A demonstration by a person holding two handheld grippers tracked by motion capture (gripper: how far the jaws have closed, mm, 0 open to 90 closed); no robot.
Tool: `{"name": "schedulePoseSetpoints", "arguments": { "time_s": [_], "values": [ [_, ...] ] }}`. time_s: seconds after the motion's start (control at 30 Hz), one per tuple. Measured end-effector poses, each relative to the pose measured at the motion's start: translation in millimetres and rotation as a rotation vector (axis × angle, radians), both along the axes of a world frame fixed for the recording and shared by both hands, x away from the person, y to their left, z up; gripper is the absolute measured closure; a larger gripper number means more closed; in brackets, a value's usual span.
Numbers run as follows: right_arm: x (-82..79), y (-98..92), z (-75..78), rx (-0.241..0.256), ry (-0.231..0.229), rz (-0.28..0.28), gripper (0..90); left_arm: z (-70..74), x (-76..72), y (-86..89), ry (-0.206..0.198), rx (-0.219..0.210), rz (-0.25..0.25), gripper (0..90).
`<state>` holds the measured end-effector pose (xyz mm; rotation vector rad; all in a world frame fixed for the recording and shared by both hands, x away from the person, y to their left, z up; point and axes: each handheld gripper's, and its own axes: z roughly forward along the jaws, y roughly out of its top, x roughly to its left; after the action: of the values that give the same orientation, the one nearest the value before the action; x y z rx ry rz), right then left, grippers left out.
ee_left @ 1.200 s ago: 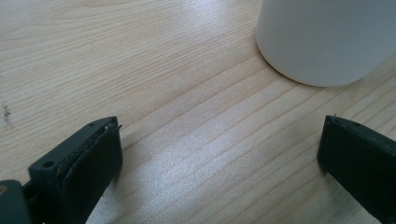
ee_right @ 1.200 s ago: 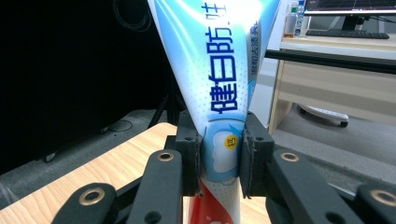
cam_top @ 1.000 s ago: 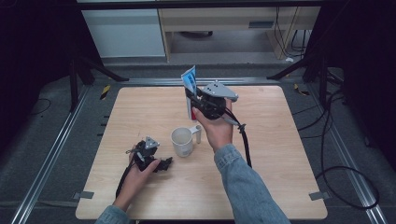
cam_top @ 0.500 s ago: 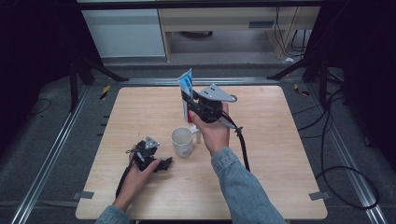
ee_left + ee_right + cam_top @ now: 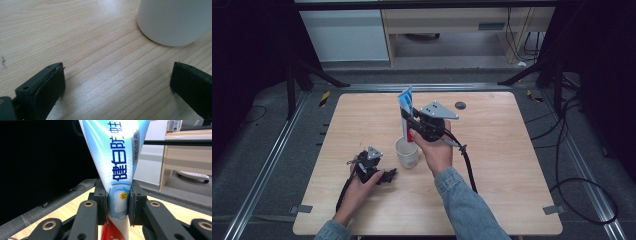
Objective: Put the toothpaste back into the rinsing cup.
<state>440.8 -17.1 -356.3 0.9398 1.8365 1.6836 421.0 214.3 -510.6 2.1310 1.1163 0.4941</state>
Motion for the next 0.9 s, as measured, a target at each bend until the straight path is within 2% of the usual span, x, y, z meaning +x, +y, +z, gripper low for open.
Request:
{"name": "schedulePoseSetpoints", "arguments": {
  "time_s": [0.17,0.2,0.33,0.4,0.9],
  "values": [
    [-1.5,3.5,-7.7,-0.006,0.010,0.015,72.8,0.1,0.0,0.1,0.000,0.000,-0.001,0.0],
    [-2.7,5.2,-14.4,-0.020,0.022,0.019,72.7,0.0,0.0,0.1,0.000,0.000,-0.001,0.0],
    [-3.0,6.2,-25.7,-0.026,0.046,0.021,72.8,0.0,0.1,0.1,0.000,0.000,-0.001,0.0],
    [-2.2,8.0,-37.5,-0.028,0.068,0.022,72.7,0.0,0.1,0.1,0.000,0.000,-0.001,0.0],
    [-0.1,10.0,-62.3,-0.003,0.124,0.008,72.7,0.1,0.0,0.2,0.001,0.001,-0.002,0.0]
  ]
}}
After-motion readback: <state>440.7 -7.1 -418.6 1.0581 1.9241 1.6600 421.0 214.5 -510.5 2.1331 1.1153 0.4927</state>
